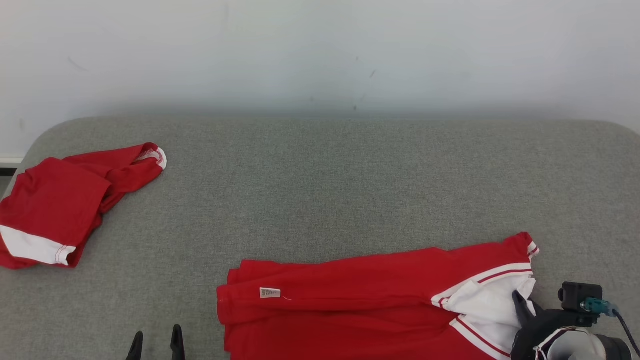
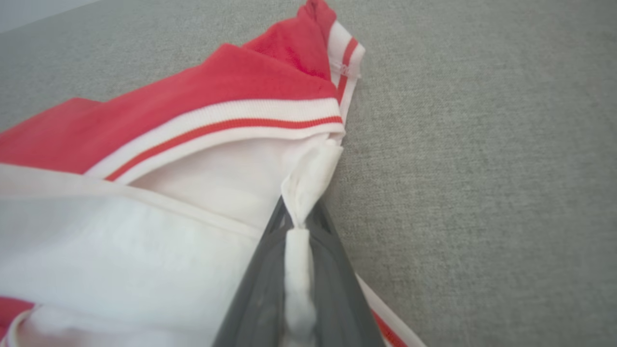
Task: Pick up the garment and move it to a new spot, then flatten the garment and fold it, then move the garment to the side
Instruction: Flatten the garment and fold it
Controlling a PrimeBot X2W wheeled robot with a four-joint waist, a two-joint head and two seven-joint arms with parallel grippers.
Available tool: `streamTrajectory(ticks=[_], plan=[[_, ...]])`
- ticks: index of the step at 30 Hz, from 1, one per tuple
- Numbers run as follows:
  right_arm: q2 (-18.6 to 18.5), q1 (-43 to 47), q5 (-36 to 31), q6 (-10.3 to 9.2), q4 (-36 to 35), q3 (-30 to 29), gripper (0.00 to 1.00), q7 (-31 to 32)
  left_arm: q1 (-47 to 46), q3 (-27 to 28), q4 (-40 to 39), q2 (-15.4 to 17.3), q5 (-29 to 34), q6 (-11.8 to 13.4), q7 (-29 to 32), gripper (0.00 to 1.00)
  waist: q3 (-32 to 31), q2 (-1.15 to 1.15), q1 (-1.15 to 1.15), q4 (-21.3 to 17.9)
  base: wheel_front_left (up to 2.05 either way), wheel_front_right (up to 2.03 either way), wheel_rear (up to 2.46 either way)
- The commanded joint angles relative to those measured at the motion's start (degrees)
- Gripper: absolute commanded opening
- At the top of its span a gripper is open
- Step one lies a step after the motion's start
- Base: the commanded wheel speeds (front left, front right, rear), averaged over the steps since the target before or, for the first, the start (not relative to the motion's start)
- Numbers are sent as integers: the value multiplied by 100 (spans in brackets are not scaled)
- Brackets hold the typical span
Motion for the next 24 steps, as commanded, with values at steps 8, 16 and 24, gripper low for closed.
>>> streamTrajectory(ticks=[8,16,24], plan=[[-783,47,338,-20,278,-119,0,-255,-4,17,-4,-7,-122,42,-17,100,-61,0,0,-126,0,0,0],[-1050,88,534,-18,-120,-54,0,-344,67,63,-22,-8,-186,48,-17,100,-91,0,0,-388,0,0,0],[-813,300,727,-16,-1414,280,0,-191,106,40,53,-7,-192,26,-17,100,-228,0,0,-553,0,0,0]])
